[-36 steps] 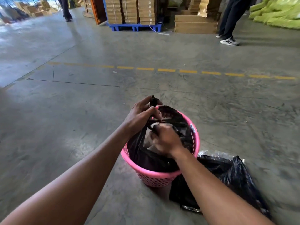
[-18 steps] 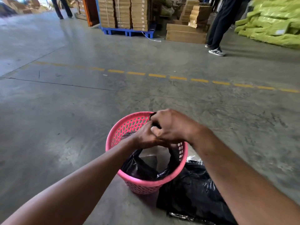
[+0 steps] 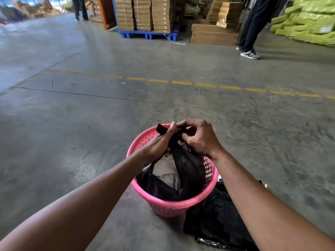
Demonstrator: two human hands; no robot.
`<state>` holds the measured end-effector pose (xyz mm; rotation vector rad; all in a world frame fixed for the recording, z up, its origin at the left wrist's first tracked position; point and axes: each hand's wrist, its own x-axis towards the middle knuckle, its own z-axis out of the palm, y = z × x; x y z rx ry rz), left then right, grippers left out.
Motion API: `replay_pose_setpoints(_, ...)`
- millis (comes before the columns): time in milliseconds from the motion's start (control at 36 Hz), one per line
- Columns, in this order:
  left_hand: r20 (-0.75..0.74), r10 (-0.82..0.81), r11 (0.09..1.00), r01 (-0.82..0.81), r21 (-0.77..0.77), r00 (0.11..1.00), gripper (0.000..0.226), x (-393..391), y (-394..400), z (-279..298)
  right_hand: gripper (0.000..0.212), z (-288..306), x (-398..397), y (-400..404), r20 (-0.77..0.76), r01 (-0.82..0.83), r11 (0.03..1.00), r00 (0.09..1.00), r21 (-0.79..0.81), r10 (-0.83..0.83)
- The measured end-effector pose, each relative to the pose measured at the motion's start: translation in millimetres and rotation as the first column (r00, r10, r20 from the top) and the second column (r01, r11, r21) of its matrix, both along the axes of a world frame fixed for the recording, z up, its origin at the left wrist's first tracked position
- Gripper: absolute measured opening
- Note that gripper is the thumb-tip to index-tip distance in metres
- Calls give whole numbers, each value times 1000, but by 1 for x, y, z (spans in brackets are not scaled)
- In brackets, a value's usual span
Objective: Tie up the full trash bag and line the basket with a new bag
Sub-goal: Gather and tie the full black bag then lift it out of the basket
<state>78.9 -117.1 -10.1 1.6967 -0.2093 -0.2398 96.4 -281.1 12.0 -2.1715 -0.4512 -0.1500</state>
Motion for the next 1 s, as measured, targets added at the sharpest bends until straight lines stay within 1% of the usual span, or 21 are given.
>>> replay_pose_setpoints(28,-19,-5,1000,5,-2,1000,51,2,2,0,32,-2,2,1,4,29,998,1000,61,-29)
replay_pose_setpoints(111,-131,15,1000,-15,4,991,57,12,9,3,23,-7,7,-2,-63,63,978,997,201,-51)
replay_pose_setpoints(194,-247,-97,994,81,-74,964,49,17,13,11,13,-11,4,-5,-73,119,962,992,245,-104)
replay_pose_setpoints(278,-398,-186,982,163,-90,898,42,22,19,26,7,-15,-7,-5,-78,219,955,975,202,-207)
replay_pose_setpoints(361,-466,-290,957,270,-111,836,47,30,24,30,4,-15,-30,3,-29,281,941,959,186,-281)
replay_pose_setpoints(444,-506,-203,979,181,-92,839,42,35,22,27,3,-22,-59,18,107,288,941,945,177,-309)
replay_pose_setpoints(500,-499,-155,988,132,-82,853,40,36,20,27,6,-36,-74,28,168,257,960,947,116,-274)
replay_pose_setpoints(583,-482,-137,990,137,-36,865,41,29,16,27,9,-62,-85,38,123,237,971,964,-10,-234)
replay_pose_setpoints(611,-452,-111,991,132,15,885,41,26,13,26,11,-68,-87,38,98,250,967,965,-44,-245)
replay_pose_setpoints(639,-386,-77,988,122,93,919,41,23,11,24,14,-72,-86,37,77,261,963,964,-68,-256)
replay_pose_setpoints(694,-145,-65,943,108,314,987,37,16,8,18,19,-72,-84,32,33,259,963,966,-77,-257)
replay_pose_setpoints(722,24,-114,881,90,465,993,32,13,10,14,19,-69,-81,29,39,263,963,965,-57,-261)
replay_pose_setpoints(750,196,-223,780,54,624,955,26,9,14,10,18,-65,-77,26,62,273,962,961,-22,-271)
replay_pose_setpoints(778,325,-360,661,-7,751,875,18,5,20,5,17,-59,-73,24,80,290,956,953,33,-292)
replay_pose_setpoints(806,406,-470,567,-85,819,783,13,0,24,0,15,-52,-68,21,88,311,945,943,103,-320)
replay_pose_setpoints(833,451,-542,506,-153,849,710,11,-4,28,-4,10,-48,-61,20,75,328,929,936,170,-344)
replay_pose_setpoints(861,478,-583,474,-203,857,656,10,-8,32,-10,14,-43,-51,18,51,331,918,935,218,-350)
replay_pose_setpoints(889,500,-611,463,-236,855,614,10,-12,34,-15,27,-38,-40,17,30,306,924,947,228,-321)
replay_pose_setpoints(917,517,-631,464,-252,849,579,11,-14,36,-20,41,-34,-28,15,13,242,949,968,204,-250)
replay_pose_setpoints(972,561,-646,496,-274,824,517,15,-17,39,-24,68,-26,-7,14,-57,36,991,998,132,-29)
replay_pose_setpoints(1000,583,-646,515,-282,809,492,17,-17,40,-25,74,-21,3,14,-121,-72,992,989,107,85)
